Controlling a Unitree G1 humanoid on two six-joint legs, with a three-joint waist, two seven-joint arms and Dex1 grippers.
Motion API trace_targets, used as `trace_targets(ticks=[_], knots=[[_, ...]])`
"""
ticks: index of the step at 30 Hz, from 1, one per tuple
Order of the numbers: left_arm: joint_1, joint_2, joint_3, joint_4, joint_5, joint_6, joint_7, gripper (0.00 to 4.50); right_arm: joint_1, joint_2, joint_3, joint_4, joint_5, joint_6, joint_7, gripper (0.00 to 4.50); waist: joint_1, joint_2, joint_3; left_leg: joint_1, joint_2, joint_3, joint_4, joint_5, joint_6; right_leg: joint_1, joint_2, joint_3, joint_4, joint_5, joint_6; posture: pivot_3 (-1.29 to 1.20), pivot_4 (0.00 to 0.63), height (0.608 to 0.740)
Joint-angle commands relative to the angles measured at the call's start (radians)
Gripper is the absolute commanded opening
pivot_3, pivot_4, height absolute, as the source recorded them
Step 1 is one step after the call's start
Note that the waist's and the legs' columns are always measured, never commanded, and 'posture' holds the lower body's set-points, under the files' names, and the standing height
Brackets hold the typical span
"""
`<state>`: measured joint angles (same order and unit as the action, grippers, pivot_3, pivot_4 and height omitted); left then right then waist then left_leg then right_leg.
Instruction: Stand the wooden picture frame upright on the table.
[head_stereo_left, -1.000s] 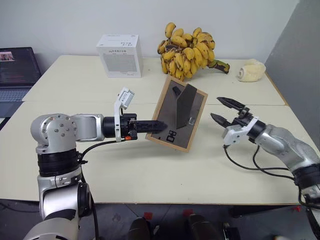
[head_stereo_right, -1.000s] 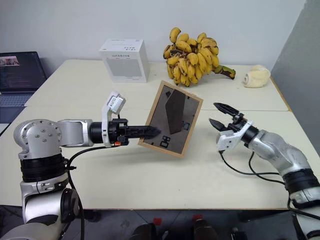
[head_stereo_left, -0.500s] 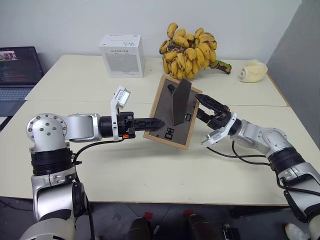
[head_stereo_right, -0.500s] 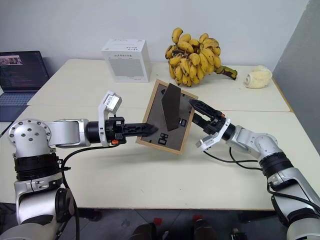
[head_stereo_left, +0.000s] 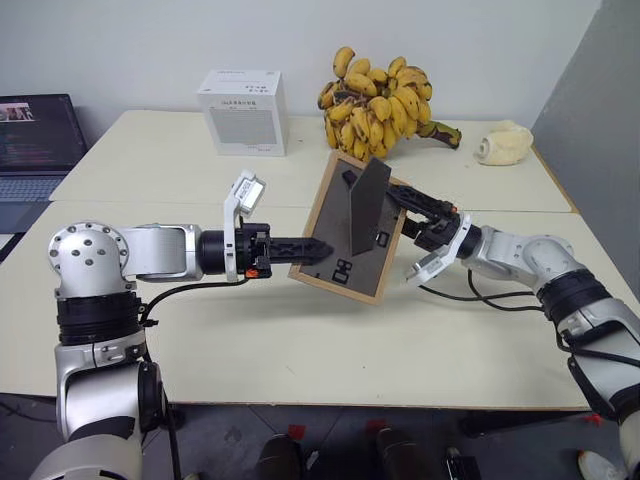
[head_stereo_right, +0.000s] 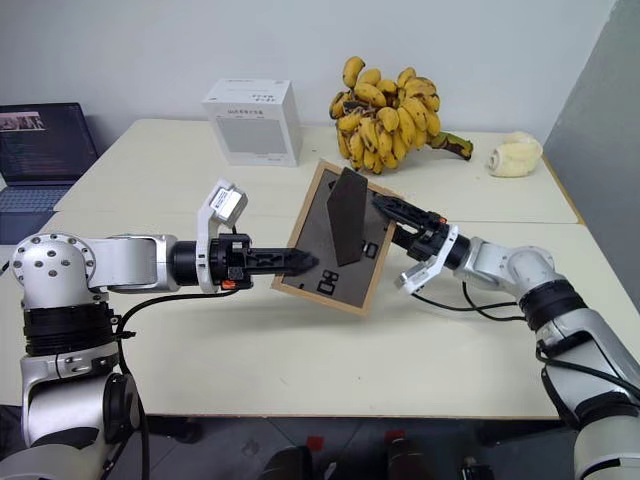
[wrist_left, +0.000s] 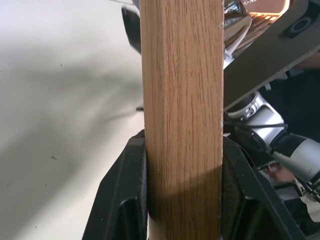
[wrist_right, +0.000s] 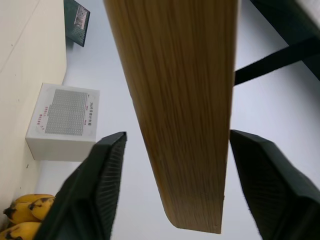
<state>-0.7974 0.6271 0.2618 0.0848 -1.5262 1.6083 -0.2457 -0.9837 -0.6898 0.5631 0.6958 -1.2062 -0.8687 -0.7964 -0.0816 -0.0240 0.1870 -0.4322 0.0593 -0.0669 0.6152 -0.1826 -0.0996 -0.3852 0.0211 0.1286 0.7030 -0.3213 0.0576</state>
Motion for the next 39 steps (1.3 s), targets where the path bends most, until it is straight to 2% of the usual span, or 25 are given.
trace_targets(ticks=[1, 4, 6, 21, 22, 23, 24, 26, 30, 35, 37, 39], knots=[[-0.009, 0.024, 0.005, -0.027, -0.068, -0.026, 0.003, 1.29, -0.032, -0.009, 0.011, 0.014, 0.002, -0.009, -0.033, 2.15, 0.000, 0.000, 0.000, 0.000, 0.000, 0.000, 0.000, 0.000, 0.000, 0.000, 0.000, 0.000, 0.000, 0.000, 0.000, 0.00, 0.150, 0.740], [-0.006, 0.032, -0.002, -0.026, -0.083, -0.035, 0.009, 1.29, -0.039, -0.010, 0.024, 0.022, 0.000, -0.010, -0.045, 1.55, 0.000, 0.000, 0.000, 0.000, -0.001, -0.001, 0.000, 0.000, 0.000, 0.000, -0.001, -0.001, 0.001, 0.000, 0.000, 0.00, 0.150, 0.740], [-0.003, 0.039, -0.009, -0.026, -0.097, -0.043, 0.016, 1.29, -0.040, -0.011, 0.029, 0.022, -0.001, -0.010, -0.052, 1.43, 0.000, 0.000, 0.000, 0.000, -0.001, -0.001, 0.000, 0.001, 0.000, 0.000, -0.001, -0.001, 0.002, 0.000, 0.000, 0.00, 0.150, 0.740], [0.009, 0.070, -0.039, -0.055, -0.074, -0.109, -0.008, 1.29, -0.008, -0.033, 0.032, -0.048, 0.022, -0.007, -0.043, 1.35, 0.000, 0.000, 0.000, 0.000, -0.012, -0.007, 0.001, 0.004, 0.002, 0.000, -0.009, -0.003, 0.008, 0.000, 0.000, 0.00, 0.150, 0.740], [0.011, 0.072, -0.037, -0.055, -0.067, -0.114, -0.014, 1.99, -0.007, -0.035, 0.033, -0.050, 0.025, -0.008, -0.039, 1.35, 0.000, 0.000, 0.000, 0.000, -0.012, -0.007, 0.001, 0.004, 0.002, 0.000, -0.009, -0.003, 0.008, 0.000, 0.000, 0.00, 0.150, 0.740], [0.019, 0.079, -0.036, -0.084, -0.026, -0.137, -0.028, 1.99, -0.005, -0.037, 0.029, -0.056, 0.035, -0.014, -0.028, 1.35, 0.000, 0.000, 0.000, 0.000, -0.012, -0.007, 0.001, 0.004, 0.002, 0.000, -0.009, -0.003, 0.008, 0.000, 0.000, 0.00, 0.150, 0.740], [0.027, 0.086, -0.035, -0.107, 0.009, -0.158, -0.042, 2.44, -0.004, -0.038, 0.024, -0.061, 0.047, -0.023, -0.017, 1.35, -0.001, 0.000, 0.000, 0.000, -0.012, -0.007, 0.001, 0.004, 0.002, 0.000, -0.009, -0.004, 0.008, -0.001, 0.000, 0.00, 0.150, 0.740], [0.046, 0.109, -0.024, -0.144, 0.081, -0.215, -0.092, 2.65, -0.004, -0.040, 0.012, -0.073, 0.073, -0.041, 0.011, 1.35, -0.001, 0.000, 0.000, 0.000, -0.012, -0.007, 0.001, 0.004, 0.002, 0.000, -0.009, -0.004, 0.008, -0.001, 0.000, 0.00, 0.150, 0.740], [0.073, 0.167, 0.018, -0.157, 0.184, -0.319, -0.195, 2.65, -0.007, -0.041, -0.012, -0.083, 0.119, -0.076, 0.058, 1.35, -0.001, 0.000, 0.000, 0.000, -0.012, -0.007, 0.000, 0.005, 0.002, 0.000, -0.009, -0.004, 0.008, -0.001, -0.001, 0.00, 0.150, 0.740], [0.169, 0.249, 0.125, -0.235, 0.312, -0.483, -0.291, 2.65, -0.021, -0.023, -0.042, -0.029, 0.248, -0.128, 0.175, 1.35, -0.005, 0.000, 0.000, 0.000, -0.012, -0.007, -0.001, 0.005, 0.002, 0.000, -0.009, -0.004, 0.008, -0.002, -0.001, 0.00, 0.150, 0.740], [0.285, 0.272, 0.226, -0.327, 0.319, -0.518, -0.321, 2.65, -0.031, 0.012, -0.059, 0.039, 0.433, -0.181, 0.336, 1.35, -0.008, 0.000, 0.000, 0.000, -0.012, -0.008, -0.001, 0.005, 0.002, 0.000, -0.009, -0.005, 0.008, -0.002, -0.002, 0.00, 0.150, 0.740], [0.423, 0.291, 0.311, -0.429, 0.317, -0.527, -0.358, 2.65, -0.029, 0.056, -0.062, 0.083, 0.673, -0.198, 0.565, 1.35, -0.017, -0.001, 0.000, 0.000, -0.011, -0.007, -0.001, 0.005, 0.002, 0.000, -0.009, -0.004, 0.008, -0.002, -0.002, 0.00, 0.150, 0.740]])
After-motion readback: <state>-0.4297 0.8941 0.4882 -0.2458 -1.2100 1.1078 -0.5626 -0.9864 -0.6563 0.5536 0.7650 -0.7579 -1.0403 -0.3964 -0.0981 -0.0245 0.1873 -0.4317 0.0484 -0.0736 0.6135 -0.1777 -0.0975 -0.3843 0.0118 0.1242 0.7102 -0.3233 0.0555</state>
